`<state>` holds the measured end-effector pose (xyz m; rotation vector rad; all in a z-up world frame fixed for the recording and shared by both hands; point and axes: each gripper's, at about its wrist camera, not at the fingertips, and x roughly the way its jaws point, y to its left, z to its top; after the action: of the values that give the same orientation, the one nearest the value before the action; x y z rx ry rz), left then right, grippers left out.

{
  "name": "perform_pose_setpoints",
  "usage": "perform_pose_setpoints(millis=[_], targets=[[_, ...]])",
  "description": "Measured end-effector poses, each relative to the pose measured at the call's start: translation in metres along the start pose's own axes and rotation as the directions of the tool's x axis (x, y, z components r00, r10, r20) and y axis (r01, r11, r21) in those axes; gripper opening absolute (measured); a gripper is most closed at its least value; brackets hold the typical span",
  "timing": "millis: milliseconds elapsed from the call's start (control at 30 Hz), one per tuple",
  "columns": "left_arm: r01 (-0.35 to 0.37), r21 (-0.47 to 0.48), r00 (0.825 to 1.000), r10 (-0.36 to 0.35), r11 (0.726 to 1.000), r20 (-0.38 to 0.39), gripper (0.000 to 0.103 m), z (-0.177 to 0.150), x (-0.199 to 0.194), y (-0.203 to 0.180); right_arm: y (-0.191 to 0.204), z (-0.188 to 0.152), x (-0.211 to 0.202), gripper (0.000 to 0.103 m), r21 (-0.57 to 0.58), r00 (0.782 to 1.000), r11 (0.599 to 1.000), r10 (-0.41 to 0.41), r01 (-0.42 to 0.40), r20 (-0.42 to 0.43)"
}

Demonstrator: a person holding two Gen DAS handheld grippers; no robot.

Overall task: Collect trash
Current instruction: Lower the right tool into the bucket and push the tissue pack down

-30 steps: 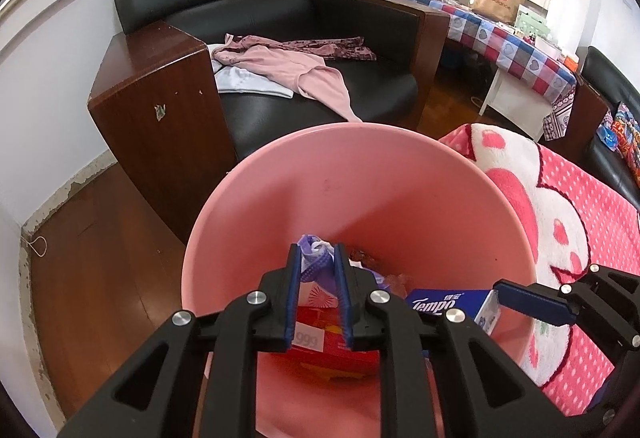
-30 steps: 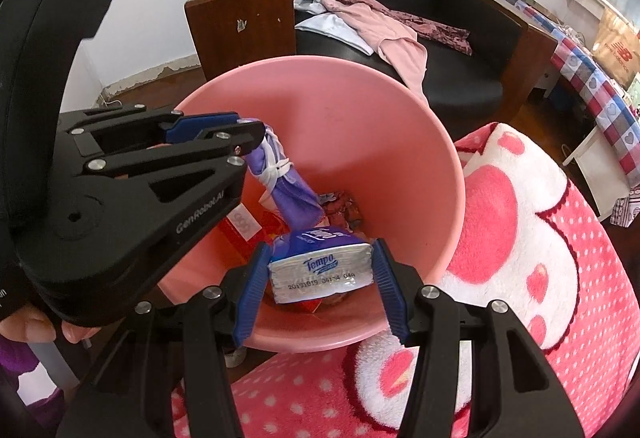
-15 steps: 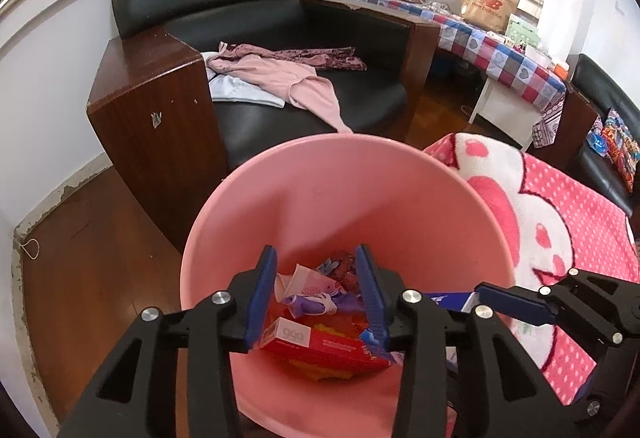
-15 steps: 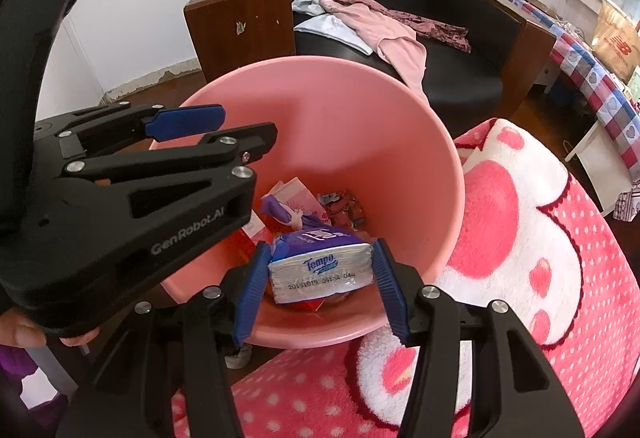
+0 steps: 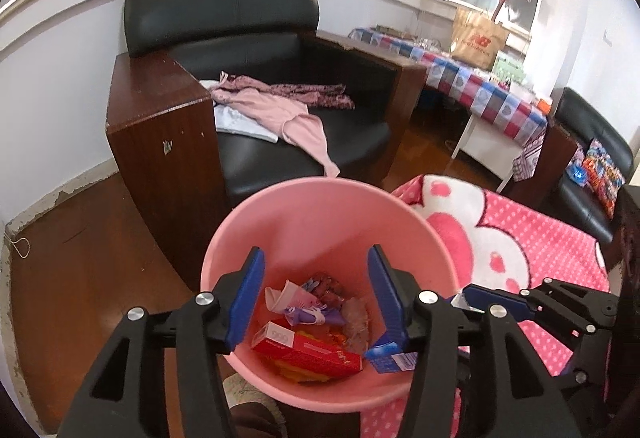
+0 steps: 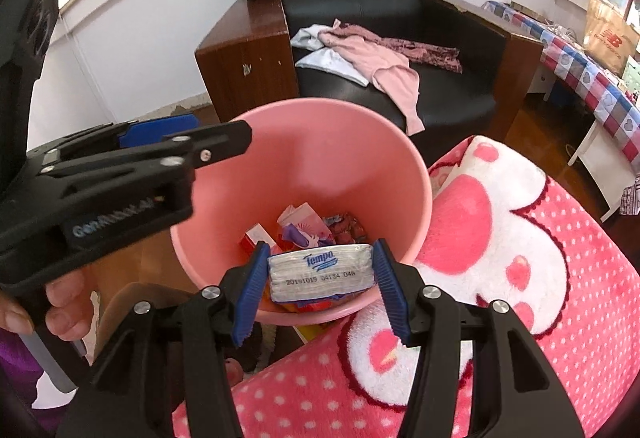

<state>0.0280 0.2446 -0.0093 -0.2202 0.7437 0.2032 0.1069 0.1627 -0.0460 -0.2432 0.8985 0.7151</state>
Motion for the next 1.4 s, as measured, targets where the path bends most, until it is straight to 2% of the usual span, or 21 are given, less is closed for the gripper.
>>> perform_pose_setpoints(millis=[200, 433, 633, 733, 767, 1033, 1300, 1400], targets=[[-0.002, -0.005, 1.000, 0.002, 1.000, 0.028, 0.054, 0.002, -0.015, -0.002, 0.002, 0.005, 0.010, 0.054, -0.013, 1.000, 1.000, 0.001, -0.001, 0.003], [-0.019, -0.022, 0.999, 0.020, 1.000, 0.033, 0.054, -0.002, -0.025, 0.006, 0.002, 0.005, 0.041, 0.054, -0.012, 0.999, 1.000, 0.007, -0.007, -0.053], [-0.022, -0.046, 0.999, 0.024, 0.999, 0.027, 0.054, -0.005, -0.027, 0.014, -0.001, 0.004, 0.046, 0.054, 0.010, 0.997, 1.000, 0.019, -0.019, -0.068], [-0.018, -0.054, 0.999, 0.020, 0.998, 0.027, 0.054, -0.008, -0.028, 0.014, -0.004, 0.004, 0.046, 0.058, 0.025, 0.997, 0.999, 0.034, -0.033, -0.073], [-0.017, -0.056, 0.999, 0.018, 0.998, 0.028, 0.054, -0.008, -0.029, 0.015, -0.005, 0.005, 0.045, 0.063, 0.029, 0.997, 0.999, 0.038, -0.037, -0.067], [-0.008, -0.066, 0.999, 0.010, 0.998, 0.038, 0.054, -0.013, -0.040, 0.012, 0.000, 0.007, 0.028, 0.063, 0.016, 1.000, 1.000, 0.025, -0.025, -0.016], [-0.017, -0.106, 0.997, 0.025, 0.994, 0.072, 0.054, -0.021, -0.062, 0.010, -0.003, -0.008, -0.019, 0.063, 0.034, 0.994, 0.999, -0.037, 0.034, 0.099], [-0.031, -0.112, 0.996, 0.040, 0.993, 0.084, 0.060, -0.024, -0.070, 0.006, -0.007, -0.017, -0.039, 0.063, 0.054, 0.989, 0.997, -0.061, 0.054, 0.135]])
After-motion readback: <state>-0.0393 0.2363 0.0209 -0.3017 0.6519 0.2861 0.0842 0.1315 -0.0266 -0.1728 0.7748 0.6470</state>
